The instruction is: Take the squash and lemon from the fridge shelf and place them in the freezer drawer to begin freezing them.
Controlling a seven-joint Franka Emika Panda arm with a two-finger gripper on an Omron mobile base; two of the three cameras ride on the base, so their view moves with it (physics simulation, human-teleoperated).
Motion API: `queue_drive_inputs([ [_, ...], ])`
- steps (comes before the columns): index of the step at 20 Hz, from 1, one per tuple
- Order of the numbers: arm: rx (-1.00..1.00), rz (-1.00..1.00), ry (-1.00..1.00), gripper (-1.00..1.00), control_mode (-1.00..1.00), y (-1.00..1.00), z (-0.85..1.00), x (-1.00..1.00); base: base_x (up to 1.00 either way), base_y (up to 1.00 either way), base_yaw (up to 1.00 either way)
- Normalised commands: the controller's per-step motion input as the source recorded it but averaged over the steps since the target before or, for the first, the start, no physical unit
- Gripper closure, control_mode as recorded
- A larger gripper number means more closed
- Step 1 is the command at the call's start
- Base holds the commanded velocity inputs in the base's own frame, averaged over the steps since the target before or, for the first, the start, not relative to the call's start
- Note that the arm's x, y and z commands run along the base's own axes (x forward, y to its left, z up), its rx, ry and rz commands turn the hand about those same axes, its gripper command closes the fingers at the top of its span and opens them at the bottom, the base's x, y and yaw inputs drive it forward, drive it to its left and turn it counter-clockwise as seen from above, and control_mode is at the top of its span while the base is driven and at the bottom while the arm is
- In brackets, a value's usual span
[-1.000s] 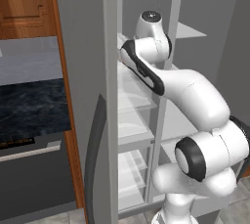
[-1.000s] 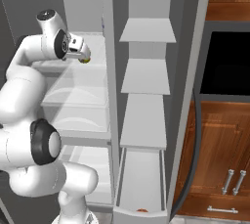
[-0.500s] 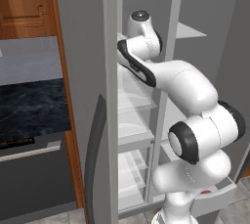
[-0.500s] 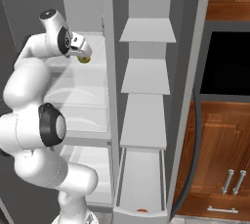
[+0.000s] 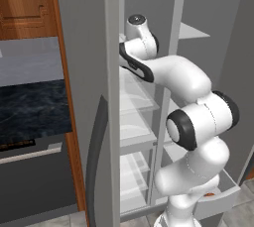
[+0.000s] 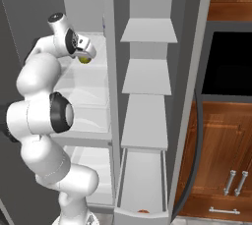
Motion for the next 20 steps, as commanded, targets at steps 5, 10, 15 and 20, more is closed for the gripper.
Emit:
queue_drive_inputs([
  [5, 0.00, 0.00, 0.00, -1.00, -1.00, 0.00, -0.11, 0.12, 0.00, 0.00, 0.00],
  [10, 0.00, 0.00, -0.02, -1.00, -1.00, 0.00, -0.10, 0.19, 0.00, 0.00, 0.00],
  [15, 0.00, 0.00, -0.03, -1.00, -1.00, 0.00, -0.11, 0.24, 0.00, 0.00, 0.00],
  [20, 0.00, 0.00, -0.03, -1.00, -1.00, 0.00, -0.09, 0.23, 0.00, 0.00, 0.00],
])
